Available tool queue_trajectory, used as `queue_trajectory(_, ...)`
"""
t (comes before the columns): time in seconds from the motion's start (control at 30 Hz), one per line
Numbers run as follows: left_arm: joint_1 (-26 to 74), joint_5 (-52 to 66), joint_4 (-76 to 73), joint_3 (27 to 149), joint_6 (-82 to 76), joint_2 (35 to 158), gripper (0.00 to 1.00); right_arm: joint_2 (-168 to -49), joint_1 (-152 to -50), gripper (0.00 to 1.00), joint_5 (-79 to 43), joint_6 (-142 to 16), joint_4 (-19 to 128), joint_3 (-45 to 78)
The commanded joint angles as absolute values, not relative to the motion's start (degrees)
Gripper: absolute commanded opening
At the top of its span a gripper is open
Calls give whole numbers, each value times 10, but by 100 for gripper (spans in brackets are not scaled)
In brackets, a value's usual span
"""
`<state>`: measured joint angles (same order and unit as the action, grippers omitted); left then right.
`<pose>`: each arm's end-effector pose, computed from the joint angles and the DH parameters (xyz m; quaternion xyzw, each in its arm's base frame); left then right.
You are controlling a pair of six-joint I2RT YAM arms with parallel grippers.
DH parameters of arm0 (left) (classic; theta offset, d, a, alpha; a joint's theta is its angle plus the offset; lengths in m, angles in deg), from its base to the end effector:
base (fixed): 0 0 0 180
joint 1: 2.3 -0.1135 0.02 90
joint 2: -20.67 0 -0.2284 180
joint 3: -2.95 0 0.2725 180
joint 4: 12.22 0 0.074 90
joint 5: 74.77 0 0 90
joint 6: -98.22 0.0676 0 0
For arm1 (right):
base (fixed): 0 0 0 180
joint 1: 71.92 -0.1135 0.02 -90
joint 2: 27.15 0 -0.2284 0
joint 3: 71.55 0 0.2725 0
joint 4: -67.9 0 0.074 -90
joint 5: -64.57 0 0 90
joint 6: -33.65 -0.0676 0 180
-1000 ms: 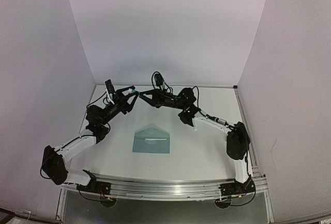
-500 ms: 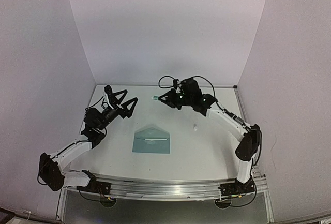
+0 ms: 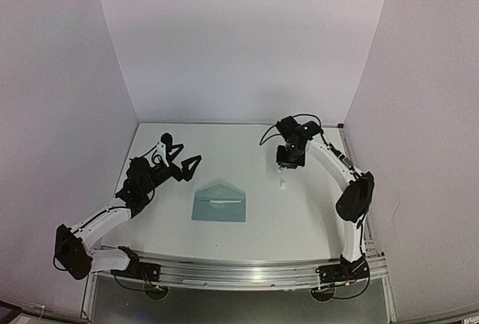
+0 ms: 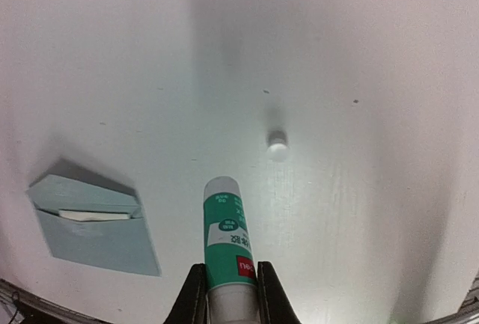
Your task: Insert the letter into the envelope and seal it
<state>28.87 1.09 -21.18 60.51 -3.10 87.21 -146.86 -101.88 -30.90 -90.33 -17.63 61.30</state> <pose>0.2805 -0.1890 0.2804 0.2067 0.6764 -0.3354 0.6224 0.3856 0.2148 0.2392 0.0419 0.9862 0.0410 0.1547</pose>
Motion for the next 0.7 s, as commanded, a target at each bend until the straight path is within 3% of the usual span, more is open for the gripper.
queue_trajectory(0.0,287,-2,-186,604,-11,867,99,-1487,-974,0,-313,-848,-325,580)
queue_trajectory(0.67,287,12,-180,606,5,876,100,-1589,-941,0,-296,-829,-256,540)
